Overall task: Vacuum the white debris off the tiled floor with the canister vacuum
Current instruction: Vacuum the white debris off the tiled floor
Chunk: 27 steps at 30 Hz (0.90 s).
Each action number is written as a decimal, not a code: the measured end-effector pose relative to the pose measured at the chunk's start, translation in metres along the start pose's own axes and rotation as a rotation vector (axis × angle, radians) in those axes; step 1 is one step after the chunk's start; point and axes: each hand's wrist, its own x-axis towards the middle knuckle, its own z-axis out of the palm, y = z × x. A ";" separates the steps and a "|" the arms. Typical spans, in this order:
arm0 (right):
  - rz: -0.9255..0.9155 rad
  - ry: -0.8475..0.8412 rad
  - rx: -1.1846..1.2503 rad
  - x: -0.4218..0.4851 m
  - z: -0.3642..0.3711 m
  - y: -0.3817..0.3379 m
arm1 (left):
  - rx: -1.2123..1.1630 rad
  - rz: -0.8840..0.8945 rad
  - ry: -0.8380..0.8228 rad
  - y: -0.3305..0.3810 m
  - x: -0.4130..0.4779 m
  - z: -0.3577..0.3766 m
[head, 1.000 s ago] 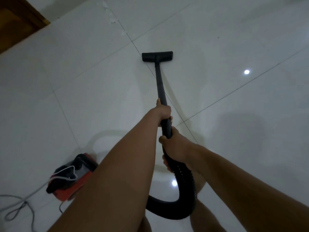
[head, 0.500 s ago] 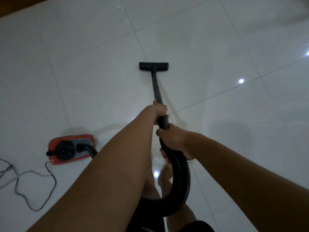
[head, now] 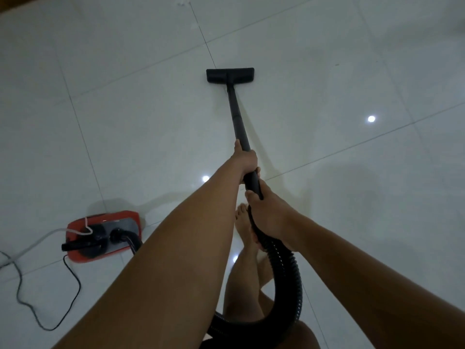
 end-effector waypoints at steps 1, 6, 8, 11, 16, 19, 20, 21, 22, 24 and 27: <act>0.001 0.010 -0.002 0.009 -0.001 -0.005 | -0.009 0.011 0.007 0.006 0.007 -0.001; -0.020 0.046 -0.087 0.035 -0.004 -0.011 | -0.039 0.052 0.038 0.016 0.029 -0.004; -0.032 0.062 -0.138 0.038 -0.004 -0.008 | -0.020 0.065 0.045 0.012 0.030 -0.001; -0.023 0.071 -0.167 0.037 -0.004 0.000 | -0.023 0.056 0.042 0.005 0.030 0.004; -0.026 0.043 -0.194 0.027 -0.005 0.034 | -0.043 0.023 0.069 -0.023 0.016 0.021; -0.038 0.013 -0.279 0.011 -0.011 0.066 | -0.056 0.009 0.076 -0.054 -0.001 0.040; -0.036 0.011 -0.308 0.003 -0.016 0.077 | -0.053 0.001 0.074 -0.063 -0.009 0.049; -0.030 0.008 -0.316 -0.006 -0.021 0.087 | -0.047 -0.006 0.074 -0.072 -0.016 0.059; -0.034 0.001 -0.316 -0.015 -0.025 0.095 | -0.045 -0.004 0.073 -0.079 -0.022 0.068; -0.048 -0.017 -0.320 -0.030 -0.033 0.102 | -0.072 0.005 0.066 -0.086 -0.033 0.079; -0.044 -0.048 -0.308 -0.045 -0.042 0.102 | -0.111 0.004 0.065 -0.087 -0.041 0.088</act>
